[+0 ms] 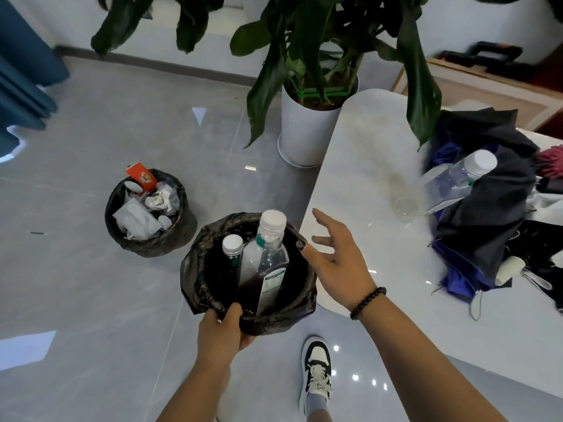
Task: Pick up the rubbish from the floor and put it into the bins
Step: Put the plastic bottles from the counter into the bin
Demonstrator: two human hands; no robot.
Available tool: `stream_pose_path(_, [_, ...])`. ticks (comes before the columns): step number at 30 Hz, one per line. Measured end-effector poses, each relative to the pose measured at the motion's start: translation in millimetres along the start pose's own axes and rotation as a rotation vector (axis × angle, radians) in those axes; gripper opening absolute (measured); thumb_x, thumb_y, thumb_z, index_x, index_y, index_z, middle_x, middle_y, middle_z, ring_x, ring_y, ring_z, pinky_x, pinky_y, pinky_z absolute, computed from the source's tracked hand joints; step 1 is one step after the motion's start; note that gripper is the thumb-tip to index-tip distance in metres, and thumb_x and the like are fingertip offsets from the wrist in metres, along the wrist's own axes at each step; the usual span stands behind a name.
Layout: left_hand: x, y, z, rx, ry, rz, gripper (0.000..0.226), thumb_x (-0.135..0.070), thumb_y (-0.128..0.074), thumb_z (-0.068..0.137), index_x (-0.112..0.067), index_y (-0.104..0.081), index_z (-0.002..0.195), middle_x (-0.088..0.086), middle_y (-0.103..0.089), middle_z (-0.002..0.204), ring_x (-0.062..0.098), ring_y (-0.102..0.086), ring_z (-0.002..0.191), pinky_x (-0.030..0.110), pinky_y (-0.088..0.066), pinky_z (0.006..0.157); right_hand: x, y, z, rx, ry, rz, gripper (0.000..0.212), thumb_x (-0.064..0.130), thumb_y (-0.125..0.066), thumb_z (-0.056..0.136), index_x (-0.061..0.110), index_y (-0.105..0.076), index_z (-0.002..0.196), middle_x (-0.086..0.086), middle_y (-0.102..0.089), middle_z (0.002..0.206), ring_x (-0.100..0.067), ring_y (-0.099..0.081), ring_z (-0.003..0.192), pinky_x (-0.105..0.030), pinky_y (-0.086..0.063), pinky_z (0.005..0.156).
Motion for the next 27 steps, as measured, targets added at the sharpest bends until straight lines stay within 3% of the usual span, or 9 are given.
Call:
stream_pose_path(4, [-15, -12, 5, -0.002, -0.029, 0.009, 0.015, -0.011, -0.058, 0.089, 0.0, -0.057, 0.099, 0.022, -0.066, 0.097, 0.027, -0.066, 0.071, 0.029, -0.053, 0.056, -3, 57, 19, -0.306, 0.065, -0.253, 0.049, 0.012, -0.064, 0.085, 0.016, -0.048, 0.131, 0.0, -0.042, 0.129, -0.019, -0.048, 0.117, -0.033, -0.041, 0.103])
stream_pose_path(7, [-22, -19, 6, -0.002, -0.071, 0.051, 0.013, -0.01, -0.058, 0.089, -0.002, -0.056, 0.1, 0.022, -0.066, 0.1, 0.028, -0.067, 0.074, 0.027, -0.054, 0.053, 1, 104, 36, -0.468, 0.163, -0.514, 0.045, 0.006, -0.063, 0.081, 0.007, -0.052, 0.125, -0.014, -0.047, 0.128, -0.029, -0.044, 0.121, -0.02, -0.027, 0.103])
stream_pose_path(8, [-23, -22, 5, -0.002, -0.083, 0.069, 0.015, -0.01, -0.058, 0.089, -0.002, -0.056, 0.102, 0.022, -0.066, 0.101, 0.028, -0.068, 0.076, 0.026, -0.054, 0.051, 2, 118, 43, -0.497, 0.199, -0.6, 0.045, 0.005, -0.063, 0.08, 0.004, -0.053, 0.124, -0.018, -0.048, 0.127, -0.033, -0.043, 0.121, -0.023, -0.026, 0.104])
stream_pose_path(12, [-22, -30, -2, -0.031, -0.107, 0.122, 0.014, -0.01, -0.058, 0.09, -0.003, -0.055, 0.101, 0.021, -0.065, 0.101, 0.027, -0.067, 0.076, 0.023, -0.053, 0.046, -7, 154, 73, -0.507, 0.257, -1.057, 0.051, 0.005, -0.065, 0.075, 0.001, -0.052, 0.124, -0.027, -0.044, 0.133, -0.046, -0.035, 0.128, -0.054, -0.029, 0.108])
stream_pose_path(17, [-19, -32, -8, -0.079, -0.108, 0.119, 0.014, -0.009, -0.057, 0.09, -0.001, -0.055, 0.101, 0.023, -0.066, 0.099, 0.027, -0.066, 0.072, 0.024, -0.054, 0.046, -21, 183, 96, -0.46, -0.084, -1.214, 0.063, 0.01, -0.061, 0.077, 0.013, -0.038, 0.135, -0.021, -0.013, 0.153, -0.044, 0.001, 0.142, -0.056, -0.004, 0.114])
stream_pose_path(21, [-12, -38, -13, -0.12, -0.084, 0.105, 0.024, -0.01, -0.056, 0.09, 0.002, -0.054, 0.111, 0.024, -0.065, 0.102, 0.027, -0.065, 0.069, 0.023, -0.053, 0.044, -34, 197, 100, -0.432, -0.197, -1.214, 0.061, 0.009, -0.062, 0.075, 0.013, -0.039, 0.131, -0.017, -0.009, 0.154, -0.047, 0.002, 0.141, -0.058, -0.013, 0.112])
stream_pose_path(24, [-7, -42, -17, -0.132, -0.076, 0.072, 0.027, -0.011, -0.055, 0.09, 0.001, -0.055, 0.114, 0.022, -0.066, 0.104, 0.028, -0.067, 0.073, 0.023, -0.054, 0.046, -36, 200, 96, -0.426, -0.043, -1.221, 0.057, -0.002, -0.06, 0.075, 0.007, -0.045, 0.129, -0.02, -0.023, 0.149, -0.047, -0.014, 0.137, -0.057, -0.033, 0.1])
stream_pose_path(27, [-2, -45, -20, -0.146, -0.06, 0.035, 0.027, -0.01, -0.055, 0.09, 0.001, -0.054, 0.114, 0.022, -0.065, 0.105, 0.03, -0.067, 0.077, 0.024, -0.055, 0.046, -35, 193, 90, -0.426, 0.169, -1.199, 0.056, -0.013, -0.058, 0.07, 0.004, -0.055, 0.123, -0.024, -0.043, 0.135, -0.048, -0.036, 0.12, -0.054, -0.043, 0.085])
Point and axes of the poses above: each hand's wrist, its own z-axis towards the middle knuckle, its own y-axis out of the back of the hand, x = y × z, the point moved 2 cm from there along z, towards the middle knuckle
